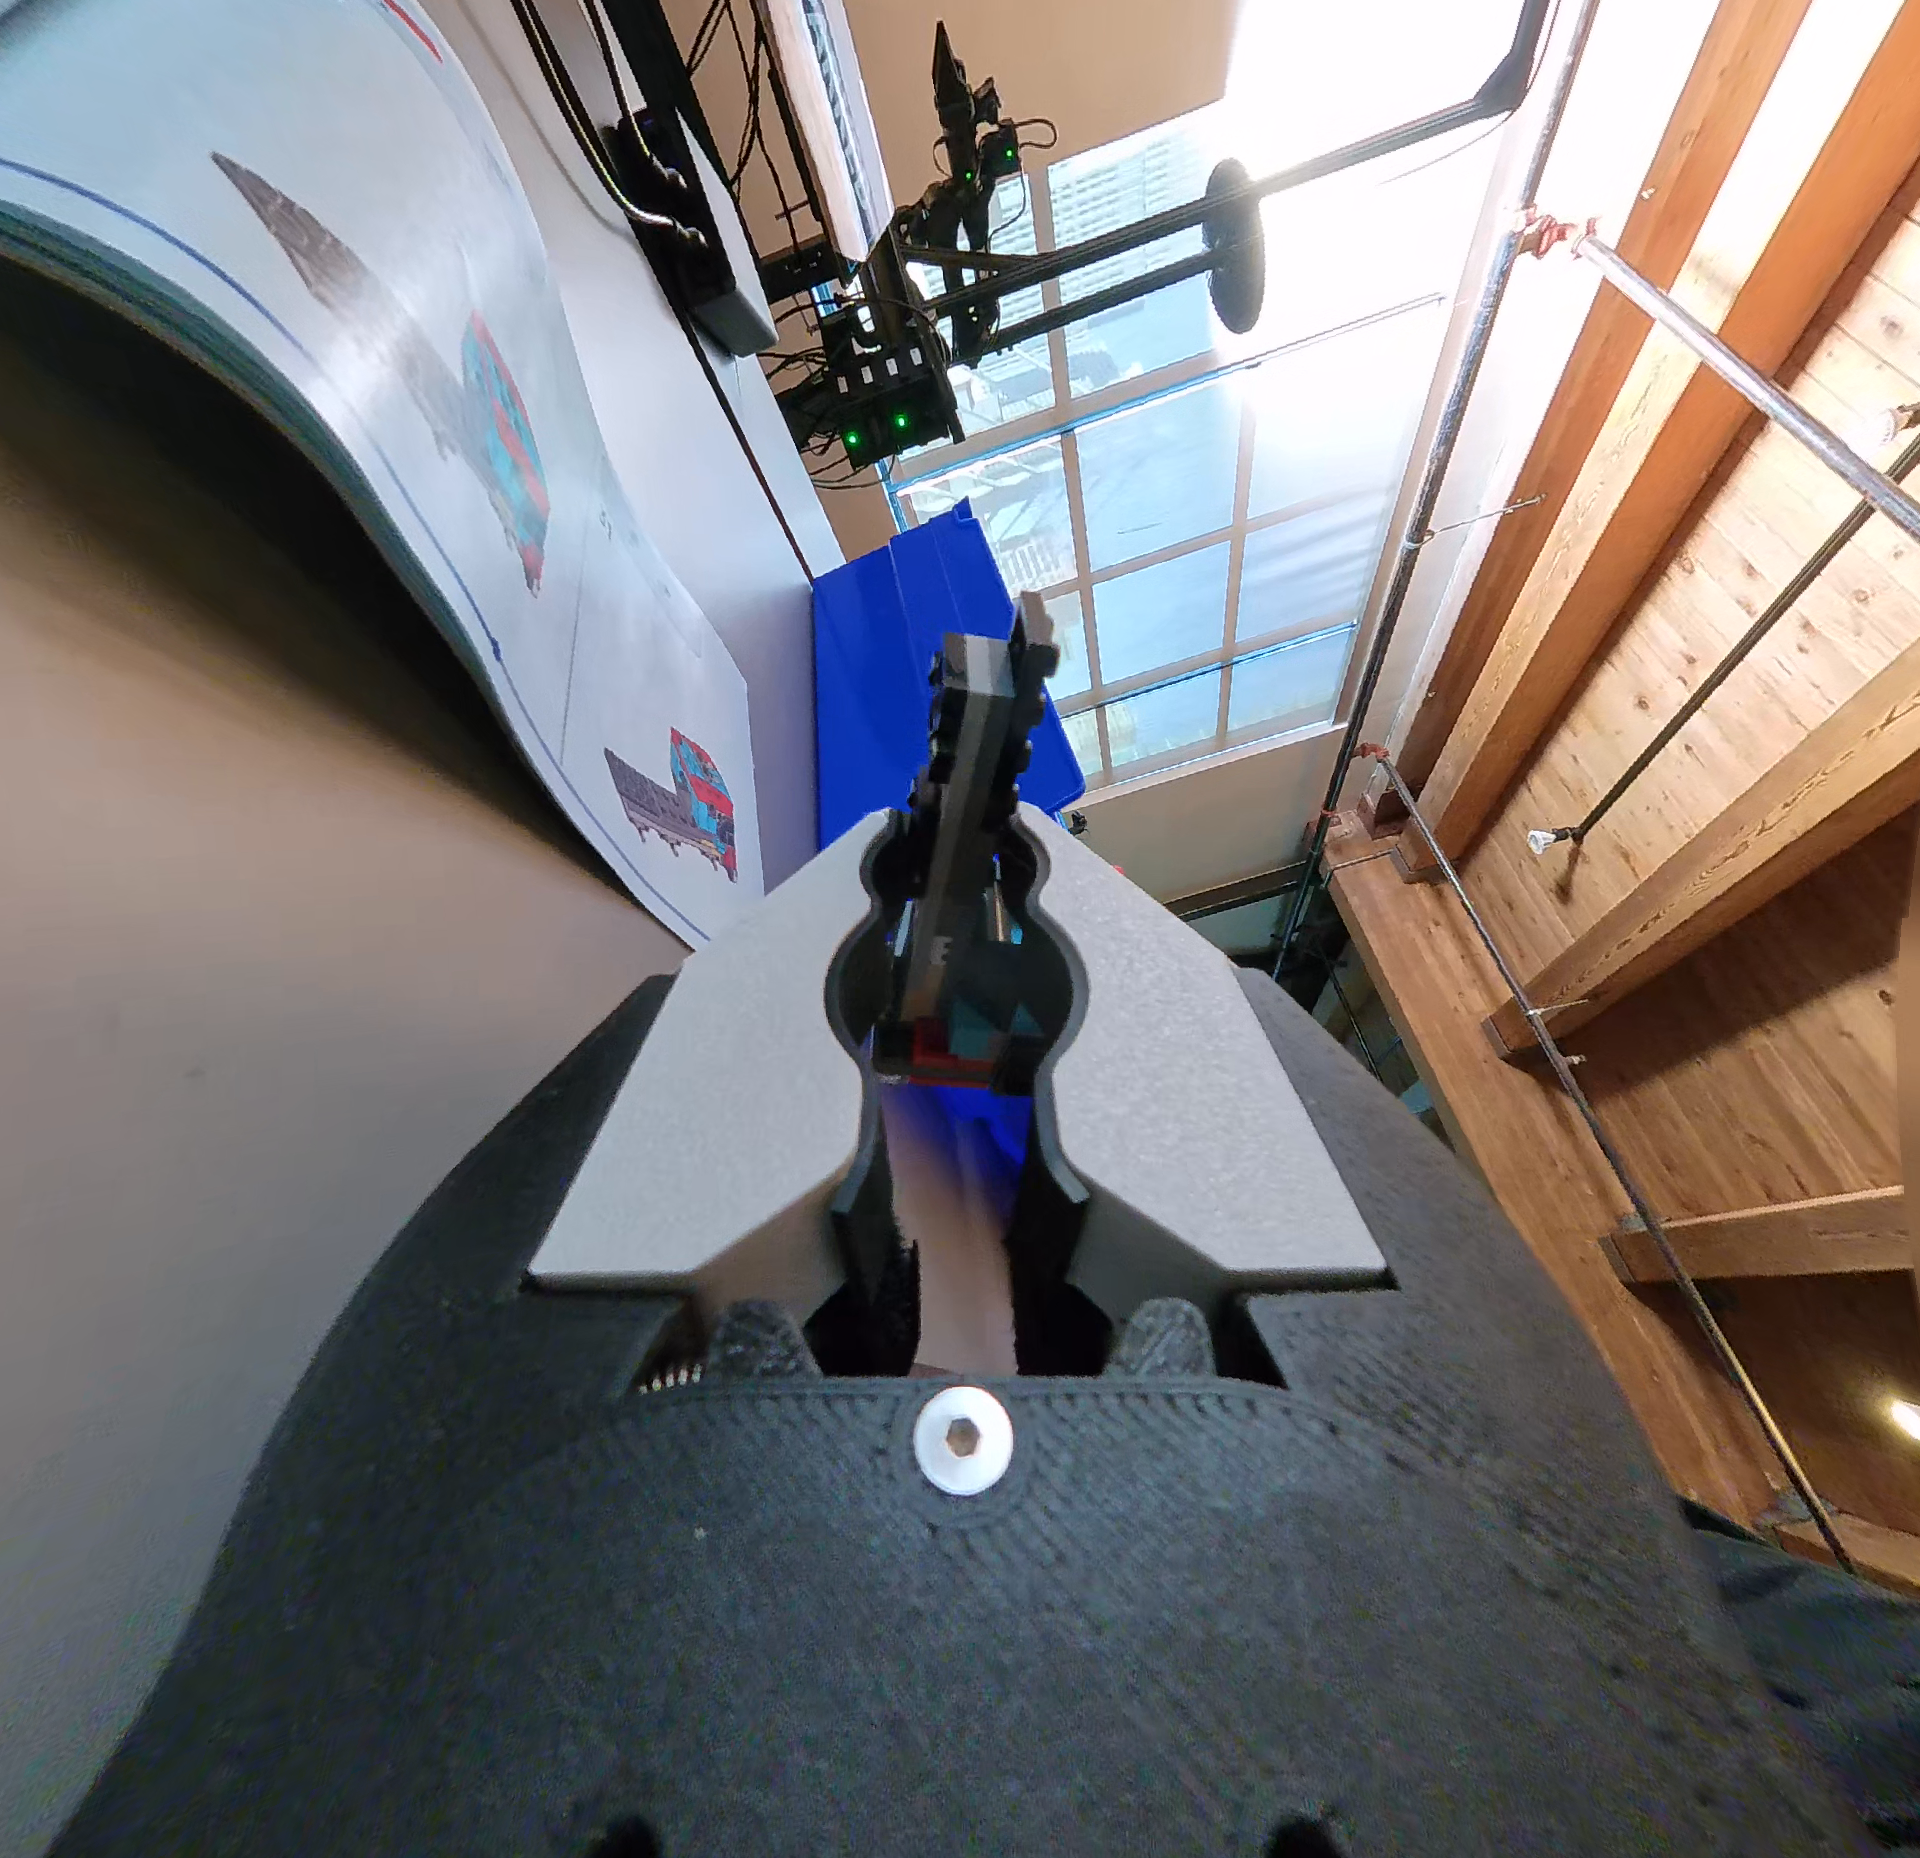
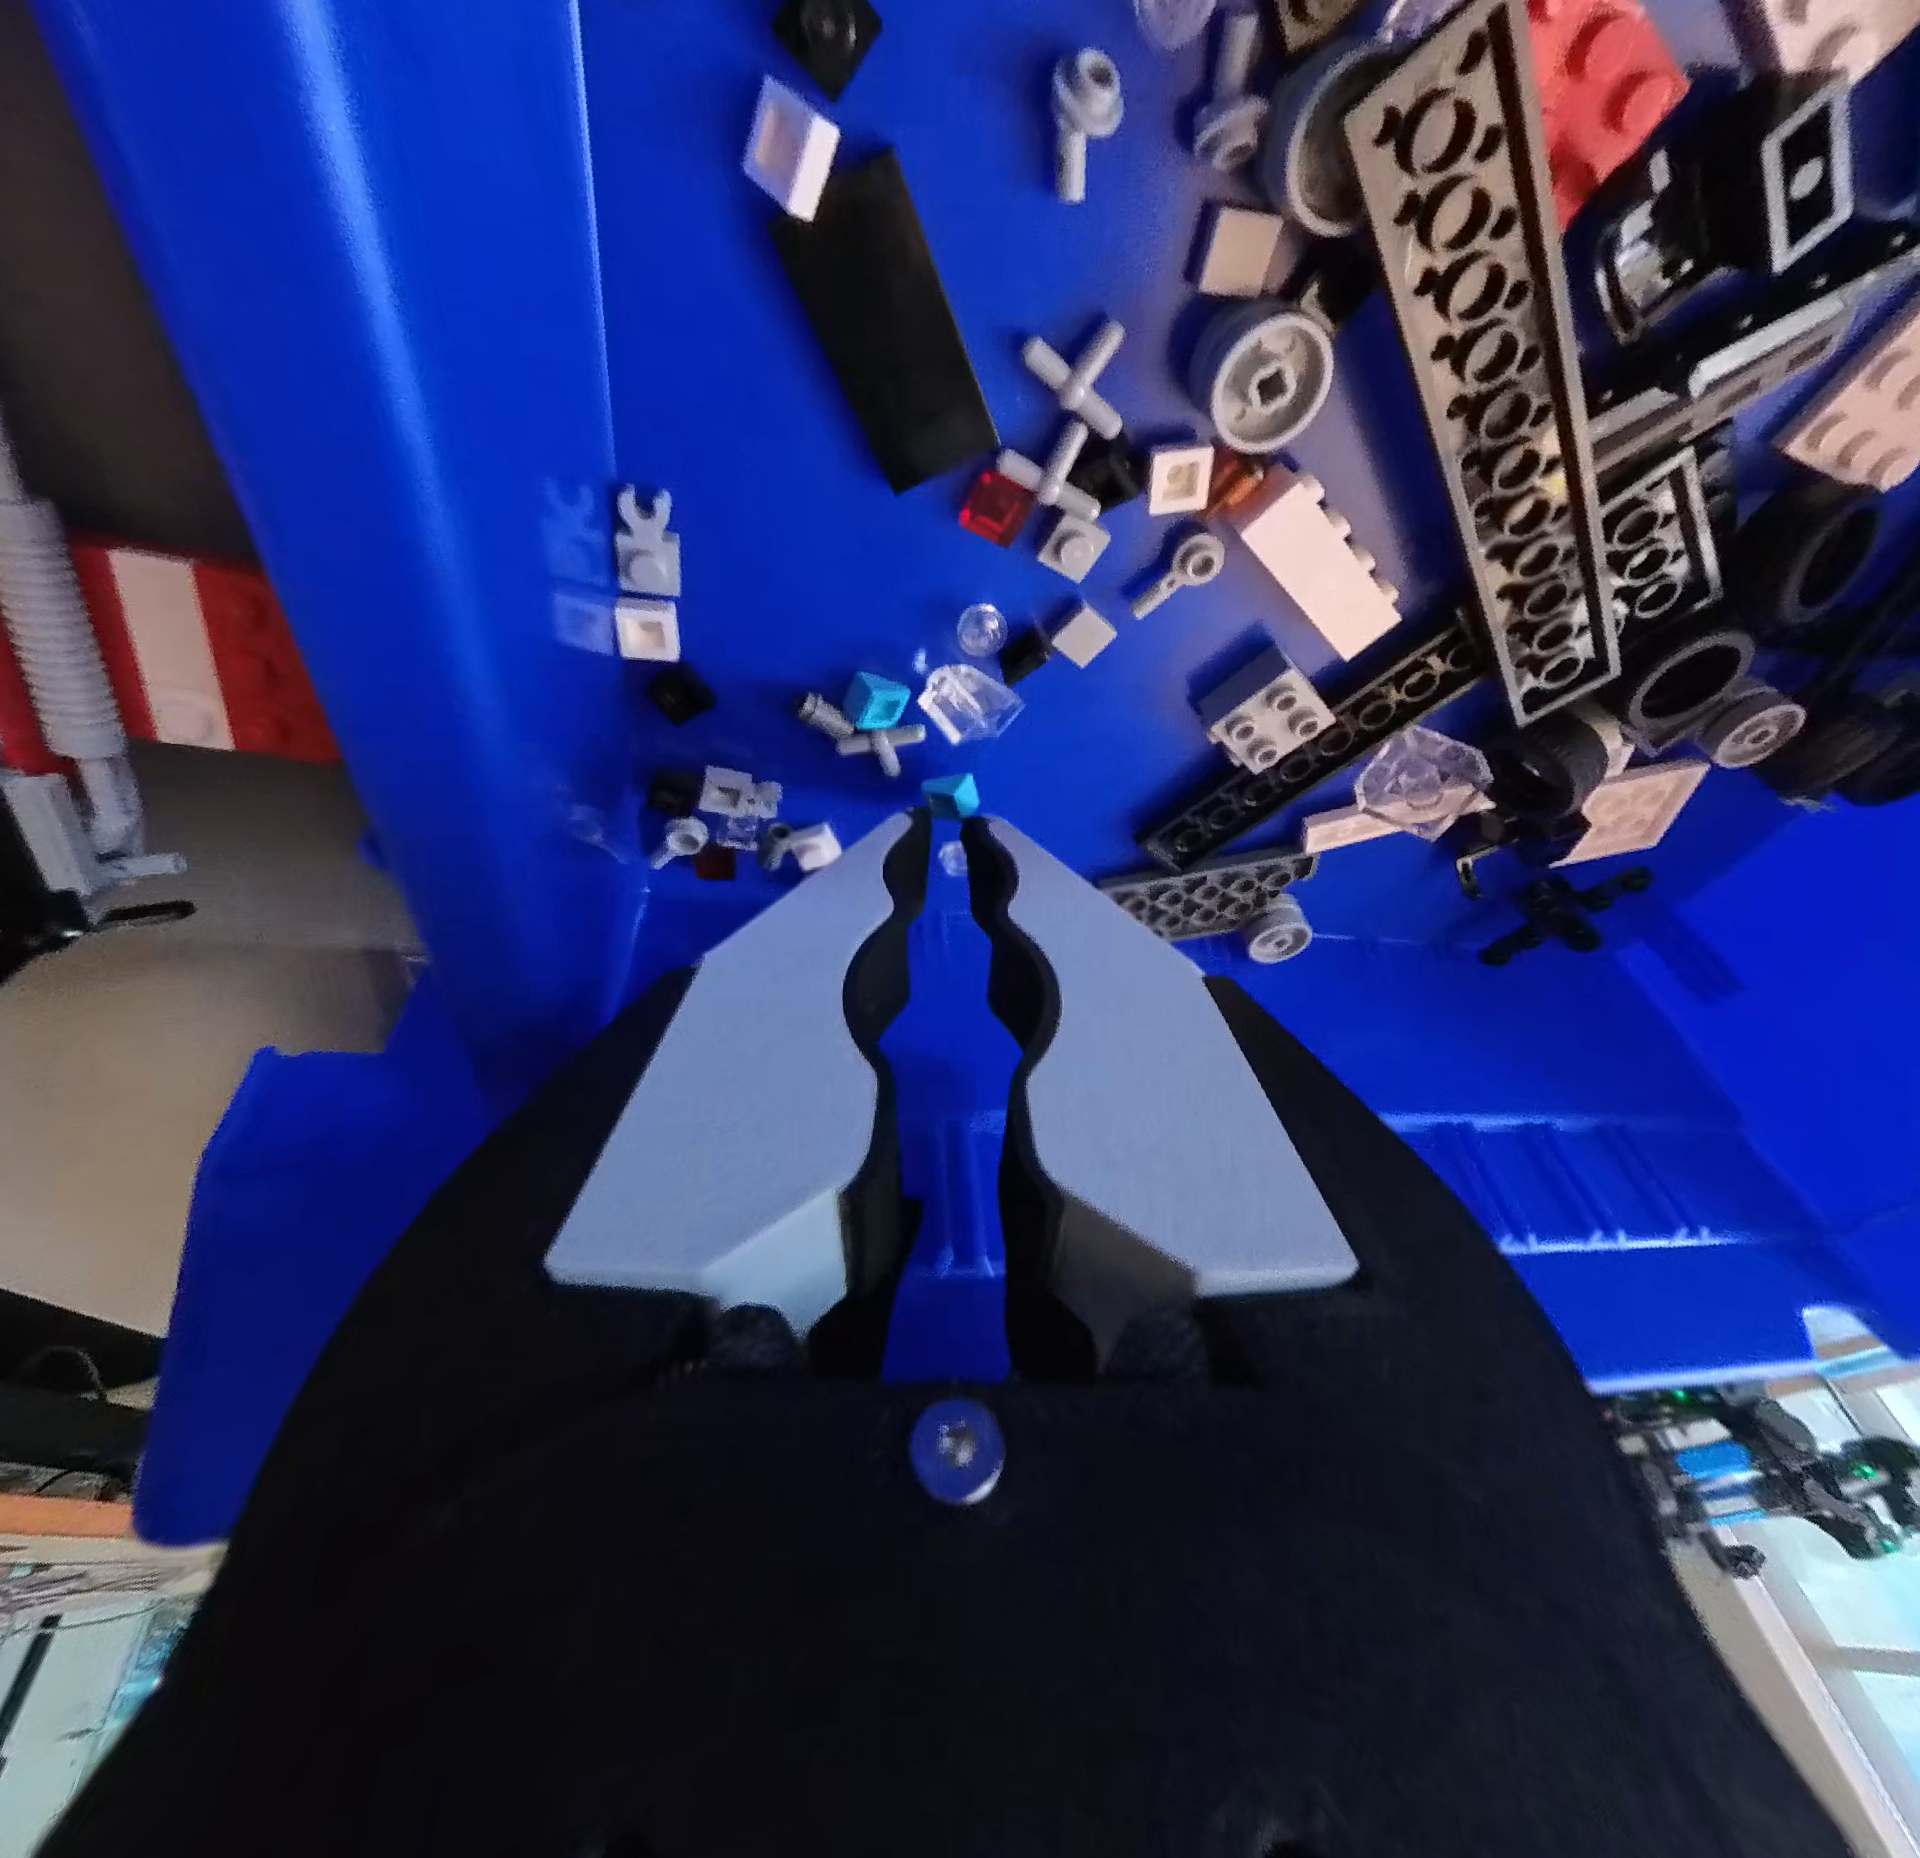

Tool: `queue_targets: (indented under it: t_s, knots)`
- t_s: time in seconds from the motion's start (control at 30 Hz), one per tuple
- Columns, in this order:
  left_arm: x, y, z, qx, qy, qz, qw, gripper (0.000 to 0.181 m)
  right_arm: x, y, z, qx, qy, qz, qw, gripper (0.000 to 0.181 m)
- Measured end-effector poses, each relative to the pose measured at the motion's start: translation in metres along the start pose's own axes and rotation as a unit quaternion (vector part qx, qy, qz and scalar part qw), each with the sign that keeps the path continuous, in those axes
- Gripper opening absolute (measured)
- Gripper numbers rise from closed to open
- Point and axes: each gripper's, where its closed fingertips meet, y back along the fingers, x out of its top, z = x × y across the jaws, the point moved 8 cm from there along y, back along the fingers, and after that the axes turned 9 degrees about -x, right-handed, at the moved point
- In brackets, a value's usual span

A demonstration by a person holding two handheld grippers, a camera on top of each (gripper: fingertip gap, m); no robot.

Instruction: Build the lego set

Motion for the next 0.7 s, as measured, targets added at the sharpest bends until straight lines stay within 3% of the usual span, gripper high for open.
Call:
queue_targets:
  t_s: [0.13,0.23,0.37,0.53,0.7]
  knots:
    - [-0.001,0.000,0.001,-0.002,-0.001,-0.004,1.000,0.017,-0.002,0.028,0.001,0.005,-0.041,0.040,0.998,0.008]
    - [-0.002,0.000,0.001,-0.003,-0.002,-0.006,1.000,0.017,0.012,0.075,-0.008,0.039,-0.101,0.155,0.982,0.007]
    - [-0.002,0.000,0.001,-0.004,-0.001,-0.009,1.000,0.017,0.056,0.124,-0.049,0.089,-0.130,0.307,0.939,0.007]
    - [-0.003,0.001,0.002,-0.011,0.002,-0.012,1.000,0.017,0.122,0.114,-0.114,0.127,-0.141,0.369,0.910,0.007]
    - [-0.003,0.002,0.003,-0.013,0.002,-0.014,1.000,0.017,0.149,0.085,-0.148,0.126,-0.174,0.373,0.902,0.007]
